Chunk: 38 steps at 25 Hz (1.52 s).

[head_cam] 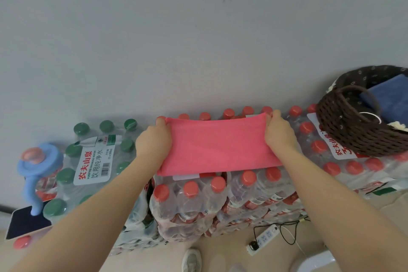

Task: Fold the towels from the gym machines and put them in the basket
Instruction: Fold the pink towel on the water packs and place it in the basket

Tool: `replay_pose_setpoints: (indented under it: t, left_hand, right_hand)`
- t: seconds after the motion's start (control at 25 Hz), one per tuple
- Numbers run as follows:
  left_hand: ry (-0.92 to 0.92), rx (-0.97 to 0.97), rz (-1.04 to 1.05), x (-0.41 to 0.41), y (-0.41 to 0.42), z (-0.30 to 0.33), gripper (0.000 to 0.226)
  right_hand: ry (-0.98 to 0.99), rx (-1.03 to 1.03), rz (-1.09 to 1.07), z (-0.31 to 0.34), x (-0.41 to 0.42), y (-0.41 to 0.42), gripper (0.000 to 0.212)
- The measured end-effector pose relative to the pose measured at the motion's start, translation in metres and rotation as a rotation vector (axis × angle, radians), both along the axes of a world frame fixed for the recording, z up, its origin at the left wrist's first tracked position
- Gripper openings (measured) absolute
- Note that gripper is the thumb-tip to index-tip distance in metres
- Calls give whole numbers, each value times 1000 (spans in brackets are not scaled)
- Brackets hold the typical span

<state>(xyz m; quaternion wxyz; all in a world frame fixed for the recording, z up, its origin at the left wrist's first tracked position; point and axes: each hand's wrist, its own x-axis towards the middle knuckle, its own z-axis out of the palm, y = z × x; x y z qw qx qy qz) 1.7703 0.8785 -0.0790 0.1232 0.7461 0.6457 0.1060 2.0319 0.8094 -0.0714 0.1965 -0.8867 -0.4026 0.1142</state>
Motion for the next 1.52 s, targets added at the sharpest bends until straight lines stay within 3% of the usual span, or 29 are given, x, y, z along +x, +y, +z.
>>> replay_pose_setpoints:
  t: [0.08, 0.16, 0.24, 0.36, 0.44, 0.56, 0.76, 0.92, 1.0, 1.12, 1.24, 1.4, 1.52]
  left_hand:
    - [107, 26, -10, -3, 1, 9, 37]
    - [154, 279, -103, -7, 8, 13, 39]
    - [124, 478, -334, 2, 11, 12, 44]
    - [62, 123, -707, 31, -10, 1, 78]
    - [176, -13, -767, 34, -22, -9, 96]
    - [236, -19, -720, 16, -18, -19, 111]
    - [280, -63, -681, 10, -13, -10, 132]
    - [290, -45, -612, 29, -15, -4, 136]
    - [241, -17, -664, 45, -17, 1, 129]
    - [173, -47, -824, 84, -21, 9, 98]
    - [226, -49, -882, 128, -32, 10, 72]
    - [219, -95, -810, 167, -46, 0, 84]
    - [264, -136, -776, 175, -50, -3, 102]
  right_hand:
    - [-21, 99, 24, 8, -1, -1, 31]
    - [-147, 277, 130, 17, -12, -4, 33]
    - [-115, 366, 318, 24, -40, -3, 37]
    - [53, 155, 656, 10, -88, 1, 48]
    - [-104, -69, 724, -10, -83, 1, 53]
    - [-278, -231, 576, -20, -39, -6, 58]
    - [-75, -208, 186, -18, 3, -23, 61]
    - [-90, -115, 59, -12, -5, -22, 50]
    - [55, -166, 40, 2, 5, -13, 35]
    - [469, 34, 34, 25, 29, -8, 25]
    - [582, 37, -13, 34, 58, -15, 21]
    - [927, 11, -229, 37, 82, -31, 39]
    - [1100, 28, -128, 51, 78, -31, 12]
